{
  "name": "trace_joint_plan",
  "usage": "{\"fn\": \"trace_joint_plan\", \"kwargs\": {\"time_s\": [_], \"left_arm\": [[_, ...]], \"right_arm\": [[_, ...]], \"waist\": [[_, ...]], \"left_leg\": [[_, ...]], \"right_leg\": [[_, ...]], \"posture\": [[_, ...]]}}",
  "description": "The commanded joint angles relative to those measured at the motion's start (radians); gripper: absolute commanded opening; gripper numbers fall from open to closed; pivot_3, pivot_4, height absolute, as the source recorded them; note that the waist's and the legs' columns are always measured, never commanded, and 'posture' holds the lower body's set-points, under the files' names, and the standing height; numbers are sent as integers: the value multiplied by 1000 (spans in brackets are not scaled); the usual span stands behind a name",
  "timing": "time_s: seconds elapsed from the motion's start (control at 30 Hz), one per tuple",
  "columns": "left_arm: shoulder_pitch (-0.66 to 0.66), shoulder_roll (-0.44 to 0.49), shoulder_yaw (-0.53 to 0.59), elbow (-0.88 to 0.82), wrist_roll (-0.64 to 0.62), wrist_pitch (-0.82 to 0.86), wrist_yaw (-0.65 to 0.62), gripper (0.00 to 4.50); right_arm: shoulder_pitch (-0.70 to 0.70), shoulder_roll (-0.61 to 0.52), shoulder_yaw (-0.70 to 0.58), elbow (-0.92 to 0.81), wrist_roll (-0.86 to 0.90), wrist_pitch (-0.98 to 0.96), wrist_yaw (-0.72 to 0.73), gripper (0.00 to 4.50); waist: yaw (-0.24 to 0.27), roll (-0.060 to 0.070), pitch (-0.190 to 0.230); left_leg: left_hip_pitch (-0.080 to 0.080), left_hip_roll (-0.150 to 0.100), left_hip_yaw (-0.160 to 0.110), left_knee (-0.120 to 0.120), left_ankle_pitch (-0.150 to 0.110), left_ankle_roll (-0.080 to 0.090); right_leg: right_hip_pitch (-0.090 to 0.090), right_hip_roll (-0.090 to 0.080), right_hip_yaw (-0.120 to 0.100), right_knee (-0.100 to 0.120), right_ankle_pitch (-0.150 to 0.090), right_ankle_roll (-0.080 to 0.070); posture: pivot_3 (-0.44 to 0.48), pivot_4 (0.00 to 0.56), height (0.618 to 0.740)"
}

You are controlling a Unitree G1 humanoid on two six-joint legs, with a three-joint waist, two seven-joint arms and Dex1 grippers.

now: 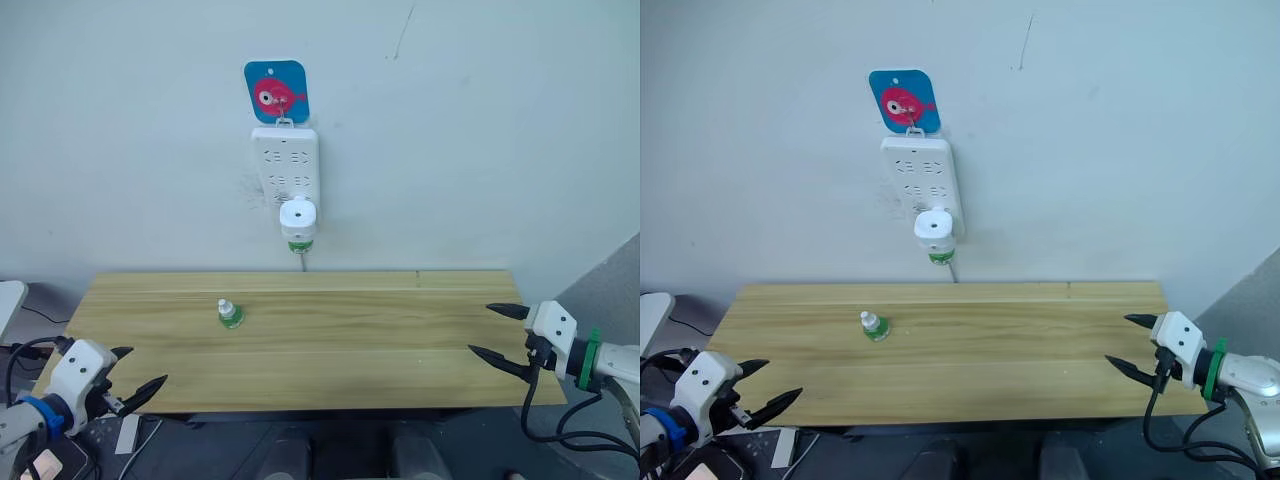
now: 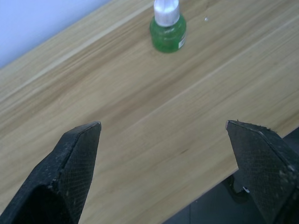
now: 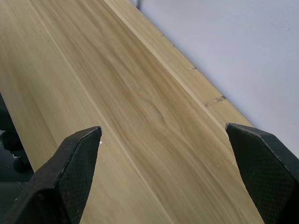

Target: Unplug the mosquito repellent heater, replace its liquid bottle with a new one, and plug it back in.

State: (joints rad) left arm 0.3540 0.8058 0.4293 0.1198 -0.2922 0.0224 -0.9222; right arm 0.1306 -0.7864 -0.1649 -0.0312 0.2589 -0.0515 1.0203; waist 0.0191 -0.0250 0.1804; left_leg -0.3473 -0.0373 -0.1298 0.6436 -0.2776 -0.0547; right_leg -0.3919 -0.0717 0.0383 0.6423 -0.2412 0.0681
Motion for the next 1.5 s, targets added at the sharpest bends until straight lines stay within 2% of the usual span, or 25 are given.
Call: {"fn": "trace_joint_plan", "kwargs": {"time_s": [0.03,0.2,0.27,0.43,0.5,0.6,0.7,0.87,1.17,1.3,1.5], "left_arm": [[-66,-6,3,-144,-61,89,35,4500],[-223,-31,-42,-257,-117,239,90,4500],[-351,-46,-72,-268,-147,300,125,4500],[-593,-82,-132,-206,-158,350,156,4500],[-654,-95,-142,-171,-158,354,158,4500],[-727,-112,-157,-111,-155,350,150,3876],[-779,-123,-182,-50,-133,327,135,2996],[-895,-154,-254,77,-100,268,73,2996],[-1032,-178,-300,241,-69,191,-23,2996],[-1069,-184,-321,238,-82,207,-92,2996],[-1073,-179,-334,157,-116,275,-155,2996]], "right_arm": [[-32,1,-10,-150,47,46,-23,4448],[-130,44,22,-352,140,221,-99,4448],[-211,72,38,-414,188,306,-151,4448],[-339,118,65,-491,251,438,-230,4448],[-363,126,74,-507,260,465,-245,4448],[-383,133,82,-528,268,495,-262,4500],[-397,139,90,-541,274,516,-275,4500],[-415,146,95,-583,302,562,-304,4500],[-406,146,89,-656,338,621,-351,4500],[-404,144,87,-674,347,638,-364,4500],[-396,138,76,-688,357,650,-375,4500]], "waist": [[-2,0,3],[-13,1,8],[-18,1,11],[-23,-3,17],[-26,-3,17],[-31,-3,20],[-42,-3,29],[-47,-5,45],[-52,-6,57],[-49,-7,58],[-70,-7,60]], "left_leg": [[0,1,0,0,0,0],[-1,0,-1,0,0,0],[-2,-1,-1,0,0,-1],[-12,-1,-3,2,0,-1],[-16,-2,-3,2,0,-1],[-17,-2,-2,1,-1,-2],[-19,-2,-2,1,-1,-2],[-18,-2,-2,2,-1,-1],[-19,-2,-3,2,-1,-2],[-20,-3,-4,3,-1,-2],[-20,-2,-3,3,-1,-2]], "right_leg": [[0,0,0,0,0,0],[-1,0,-1,0,1,2],[-1,0,-2,0,2,4],[-12,1,-3,1,4,6],[-16,1,-3,1,7,1],[-18,0,-2,0,8,1],[-19,0,-2,0,7,1],[-18,0,-2,1,7,1],[-19,0,-4,1,8,1],[-18,0,-4,1,8,1],[-19,0,-3,1,8,2]], "posture": [[42,158,740],[18,171,740],[9,178,740],[-10,192,740],[-15,196,740],[-23,208,740],[-31,215,740],[-61,238,740],[-94,243,740],[-108,243,740],[-122,241,740]]}}
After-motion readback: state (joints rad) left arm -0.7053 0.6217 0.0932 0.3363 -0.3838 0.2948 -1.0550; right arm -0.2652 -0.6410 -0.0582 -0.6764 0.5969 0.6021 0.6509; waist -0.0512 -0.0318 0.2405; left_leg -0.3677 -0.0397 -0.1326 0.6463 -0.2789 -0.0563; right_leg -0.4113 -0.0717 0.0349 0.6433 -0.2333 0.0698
